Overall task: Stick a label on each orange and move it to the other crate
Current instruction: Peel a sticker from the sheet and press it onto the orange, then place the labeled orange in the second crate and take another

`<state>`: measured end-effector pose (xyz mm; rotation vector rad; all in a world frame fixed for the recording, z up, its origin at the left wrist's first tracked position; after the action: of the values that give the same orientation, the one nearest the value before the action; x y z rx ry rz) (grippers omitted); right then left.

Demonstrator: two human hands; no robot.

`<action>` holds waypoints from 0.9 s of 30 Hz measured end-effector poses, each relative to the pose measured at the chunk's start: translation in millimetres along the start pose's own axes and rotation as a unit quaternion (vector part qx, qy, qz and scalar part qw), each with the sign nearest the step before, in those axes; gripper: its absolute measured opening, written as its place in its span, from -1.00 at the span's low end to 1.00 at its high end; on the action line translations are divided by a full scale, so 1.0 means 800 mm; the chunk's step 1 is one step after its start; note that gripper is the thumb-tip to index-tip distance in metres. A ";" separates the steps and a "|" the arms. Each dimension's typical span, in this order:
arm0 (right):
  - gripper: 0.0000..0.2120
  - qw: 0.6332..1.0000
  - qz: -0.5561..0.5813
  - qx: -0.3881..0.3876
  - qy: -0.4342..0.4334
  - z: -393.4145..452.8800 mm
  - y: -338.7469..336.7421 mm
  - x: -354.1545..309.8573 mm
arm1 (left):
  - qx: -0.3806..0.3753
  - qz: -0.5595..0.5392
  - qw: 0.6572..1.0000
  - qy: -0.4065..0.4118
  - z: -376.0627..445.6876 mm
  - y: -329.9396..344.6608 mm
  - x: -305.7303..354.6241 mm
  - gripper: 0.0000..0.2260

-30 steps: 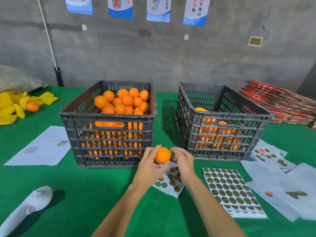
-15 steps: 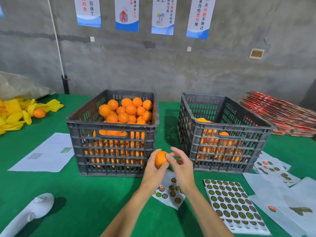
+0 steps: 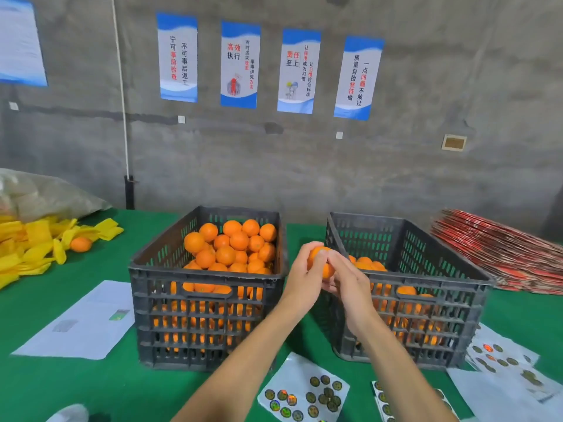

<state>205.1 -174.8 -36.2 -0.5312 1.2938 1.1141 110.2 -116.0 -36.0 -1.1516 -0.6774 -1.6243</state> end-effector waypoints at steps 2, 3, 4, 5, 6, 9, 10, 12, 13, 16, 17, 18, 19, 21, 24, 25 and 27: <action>-0.81 0.997 -0.060 0.036 -0.034 0.014 -0.003 -0.018 | -0.027 0.017 0.999 -0.019 0.021 0.003 0.013 -0.74; -0.77 0.991 -0.108 0.056 -0.058 0.021 -0.007 -0.025 | -0.038 0.057 0.997 -0.023 0.031 0.003 0.017 -0.67; -0.66 0.980 -0.164 0.082 -0.078 0.027 -0.013 -0.031 | -0.041 0.110 0.993 -0.019 0.039 -0.001 0.019 -0.60; -0.56 0.964 -0.224 0.111 -0.090 0.033 -0.020 -0.037 | -0.035 0.153 0.988 -0.009 0.045 -0.009 0.019 -0.55; -0.50 0.943 -0.285 0.139 -0.099 0.039 -0.029 -0.042 | -0.025 0.177 0.984 0.002 0.051 -0.020 0.018 -0.53; -0.48 0.886 -0.413 0.176 -0.113 0.056 -0.051 -0.056 | -0.007 0.223 0.975 0.003 0.071 -0.059 0.011 -0.59; -0.49 0.874 -0.438 0.177 -0.113 0.061 -0.056 -0.059 | 0.000 0.233 0.972 -0.003 0.077 -0.072 0.007 -0.63; -0.51 0.855 -0.474 0.184 -0.102 0.069 -0.064 -0.061 | 0.024 0.238 0.971 -0.012 0.088 -0.099 0.001 -0.69; -0.52 0.847 -0.488 0.189 -0.100 0.071 -0.067 -0.059 | 0.032 0.246 0.969 -0.016 0.091 -0.112 -0.001 -0.71; -0.63 0.818 -0.525 0.193 -0.135 0.074 -0.062 -0.046 | 0.030 0.322 0.946 -0.032 0.098 -0.157 -0.009 -0.70; -0.68 0.809 -0.535 0.189 -0.154 0.075 -0.055 -0.041 | 0.029 0.349 0.936 -0.039 0.102 -0.173 -0.012 -0.69; -0.70 0.805 -0.538 0.183 -0.168 0.077 -0.045 -0.037 | 0.028 0.370 0.927 -0.048 0.105 -0.188 -0.016 -0.66; -0.71 0.808 -0.533 0.176 -0.177 0.077 -0.032 -0.033 | 0.025 0.386 0.920 -0.060 0.108 -0.203 -0.021 -0.64; -0.69 0.824 -0.509 0.161 -0.191 0.076 0.001 -0.026 | 0.024 0.406 0.909 -0.090 0.114 -0.228 -0.033 -0.60; -0.68 0.852 -0.470 0.108 -0.204 0.076 0.060 -0.016 | 0.005 0.430 0.891 -0.142 0.122 -0.260 -0.049 -0.53; -0.68 0.861 -0.458 0.085 -0.205 0.077 0.080 -0.013 | -0.002 0.442 0.884 -0.154 0.126 -0.270 -0.054 -0.52; -0.70 0.871 -0.444 0.045 -0.204 0.083 0.120 -0.005 | 0.000 0.464 0.870 -0.168 0.135 -0.288 -0.066 -0.54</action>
<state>154.3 -80.5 9.5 -0.6757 0.5877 0.3463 -63.0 77.1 -19.6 -1.4633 -0.2356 -0.6090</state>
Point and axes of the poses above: each hand's wrist, its own z-axis towards the middle knuckle, its own y-axis out of the palm, x = y × z, the point moved 1 cm from there along z, towards the middle knuckle, and after that the axes turned 3 degrees about z, right-handed, at the moved point
